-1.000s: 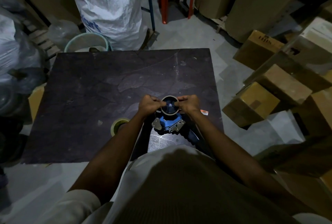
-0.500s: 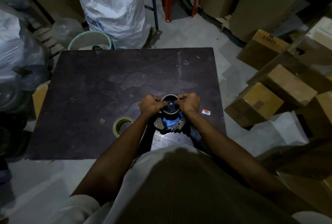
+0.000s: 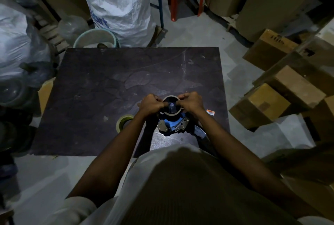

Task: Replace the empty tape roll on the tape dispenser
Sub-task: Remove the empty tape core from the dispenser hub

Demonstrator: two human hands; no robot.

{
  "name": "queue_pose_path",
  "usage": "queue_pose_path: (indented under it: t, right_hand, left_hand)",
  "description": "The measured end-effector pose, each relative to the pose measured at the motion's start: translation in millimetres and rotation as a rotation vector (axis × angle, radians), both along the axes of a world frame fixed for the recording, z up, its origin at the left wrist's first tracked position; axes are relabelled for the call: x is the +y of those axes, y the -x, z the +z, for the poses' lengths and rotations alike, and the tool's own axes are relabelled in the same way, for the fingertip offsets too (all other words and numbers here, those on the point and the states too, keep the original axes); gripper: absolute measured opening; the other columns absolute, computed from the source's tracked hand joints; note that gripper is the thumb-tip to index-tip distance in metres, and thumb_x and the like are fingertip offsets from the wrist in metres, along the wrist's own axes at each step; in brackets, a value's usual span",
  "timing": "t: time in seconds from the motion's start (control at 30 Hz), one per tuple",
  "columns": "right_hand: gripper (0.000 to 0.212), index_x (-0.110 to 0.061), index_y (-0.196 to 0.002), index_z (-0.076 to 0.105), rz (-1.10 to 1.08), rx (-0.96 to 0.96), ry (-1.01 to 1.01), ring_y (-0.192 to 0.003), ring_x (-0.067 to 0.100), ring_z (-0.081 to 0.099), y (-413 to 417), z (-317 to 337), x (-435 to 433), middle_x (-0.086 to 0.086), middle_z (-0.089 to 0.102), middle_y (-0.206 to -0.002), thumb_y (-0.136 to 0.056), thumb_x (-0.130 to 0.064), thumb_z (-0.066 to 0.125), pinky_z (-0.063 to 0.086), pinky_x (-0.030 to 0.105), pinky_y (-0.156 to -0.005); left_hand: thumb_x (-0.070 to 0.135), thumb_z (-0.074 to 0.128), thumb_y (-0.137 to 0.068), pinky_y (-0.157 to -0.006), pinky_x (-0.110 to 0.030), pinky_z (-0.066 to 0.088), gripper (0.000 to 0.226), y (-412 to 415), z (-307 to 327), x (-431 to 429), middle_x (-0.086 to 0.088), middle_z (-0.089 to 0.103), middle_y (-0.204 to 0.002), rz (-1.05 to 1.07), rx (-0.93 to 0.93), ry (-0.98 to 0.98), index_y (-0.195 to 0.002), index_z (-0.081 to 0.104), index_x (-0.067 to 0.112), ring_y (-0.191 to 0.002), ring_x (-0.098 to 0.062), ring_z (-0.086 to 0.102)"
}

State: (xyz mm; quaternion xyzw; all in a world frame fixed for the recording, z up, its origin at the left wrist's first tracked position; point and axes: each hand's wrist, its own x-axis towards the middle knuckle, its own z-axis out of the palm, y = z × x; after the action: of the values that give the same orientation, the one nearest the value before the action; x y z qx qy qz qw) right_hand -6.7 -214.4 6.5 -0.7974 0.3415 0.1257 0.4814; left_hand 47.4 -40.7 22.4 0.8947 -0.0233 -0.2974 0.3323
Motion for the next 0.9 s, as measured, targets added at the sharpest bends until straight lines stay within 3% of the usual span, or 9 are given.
queue_pose_path:
  t: [0.2,0.3,0.4,0.53,0.6,0.67,0.77,0.83,0.9]
  right_hand:
    - [0.028,-0.012,-0.1,0.08,0.066,-0.042,0.121,-0.09,0.016,0.073,-2,0,4,0.003,0.078,-0.097,-0.073,-0.012,0.085,0.059,0.03,-0.087]
    - [0.024,-0.014,-0.096,0.081,0.047,-0.043,0.145,-0.088,0.014,0.072,-4,2,6,0.003,0.079,-0.095,-0.073,-0.01,0.085,0.058,0.027,-0.084]
    - [0.022,-0.014,-0.093,0.081,0.044,-0.05,0.179,-0.088,0.017,0.072,-5,0,6,0.004,0.079,-0.093,-0.071,-0.01,0.085,0.054,0.024,-0.077]
    - [0.021,-0.017,-0.091,0.078,0.026,-0.088,0.27,-0.092,0.025,0.072,-5,-1,11,0.007,0.078,-0.094,-0.074,-0.004,0.074,0.054,0.028,-0.077]
    - [0.019,-0.018,-0.091,0.077,0.03,-0.115,0.269,-0.091,0.025,0.072,-5,2,8,0.006,0.078,-0.094,-0.076,-0.007,0.074,0.055,0.03,-0.077]
    - [0.021,-0.02,-0.093,0.077,0.035,-0.123,0.168,-0.084,0.02,0.073,-7,6,-1,0.005,0.078,-0.092,-0.073,-0.017,0.085,0.06,0.031,-0.075]
    - [0.043,-0.016,-0.108,0.073,-0.069,-0.1,-0.367,-0.083,0.024,0.076,-4,20,-16,0.013,0.075,-0.104,-0.071,-0.022,0.093,0.064,0.042,-0.066]
    - [0.051,-0.015,-0.122,0.07,0.015,-0.106,-0.528,-0.097,0.027,0.076,0,29,-22,0.012,0.075,-0.115,-0.076,-0.025,0.09,0.064,0.047,-0.078]
    - [0.062,-0.019,-0.131,0.066,0.125,-0.132,-0.584,-0.105,0.024,0.074,4,38,-27,0.006,0.073,-0.122,-0.074,-0.025,0.091,0.062,0.046,-0.088]
  left_hand:
    - [0.023,0.084,-0.074,-0.058,-0.026,0.051,0.021,5,2,-5,0.003,0.063,-0.057,0.048,-0.054,-0.076,-0.074,0.074,0.005,-0.052,-0.007,0.057]
    - [0.027,0.085,-0.068,-0.079,-0.042,0.059,0.023,6,0,-8,0.003,0.063,-0.057,0.081,-0.059,-0.123,-0.071,0.073,0.007,-0.056,-0.01,0.058]
    - [0.03,0.081,-0.064,-0.096,-0.061,0.05,0.024,4,-9,-10,0.01,0.057,-0.05,0.124,-0.111,-0.176,-0.057,0.064,0.014,-0.06,-0.012,0.059]
    - [0.033,0.078,-0.07,-0.108,-0.053,0.034,0.019,13,5,-23,0.005,0.058,-0.077,0.138,-0.182,-0.261,-0.069,0.063,0.021,-0.107,-0.026,0.059]
    - [0.04,0.077,-0.073,-0.109,-0.05,0.03,0.024,14,14,-27,0.004,0.055,-0.082,0.124,-0.209,-0.277,-0.076,0.066,0.019,-0.115,-0.026,0.054]
    - [0.046,0.08,-0.072,-0.097,-0.043,0.044,0.034,9,21,-25,0.001,0.065,-0.073,0.153,-0.154,-0.148,-0.076,0.072,0.014,-0.095,-0.022,0.065]
    - [0.046,0.085,-0.071,-0.058,-0.028,0.05,0.046,-1,32,-16,-0.014,0.077,-0.081,0.229,0.108,0.218,-0.087,0.078,0.003,-0.065,-0.017,0.066]
    - [0.041,0.082,-0.078,-0.056,-0.026,0.054,0.045,-4,45,-13,-0.014,0.078,-0.087,0.267,0.268,0.397,-0.101,0.077,0.003,-0.072,-0.019,0.071]
    - [0.038,0.079,-0.083,-0.064,-0.033,0.058,0.036,-6,51,-13,-0.009,0.079,-0.085,0.303,0.333,0.495,-0.099,0.077,0.006,-0.074,-0.023,0.072]
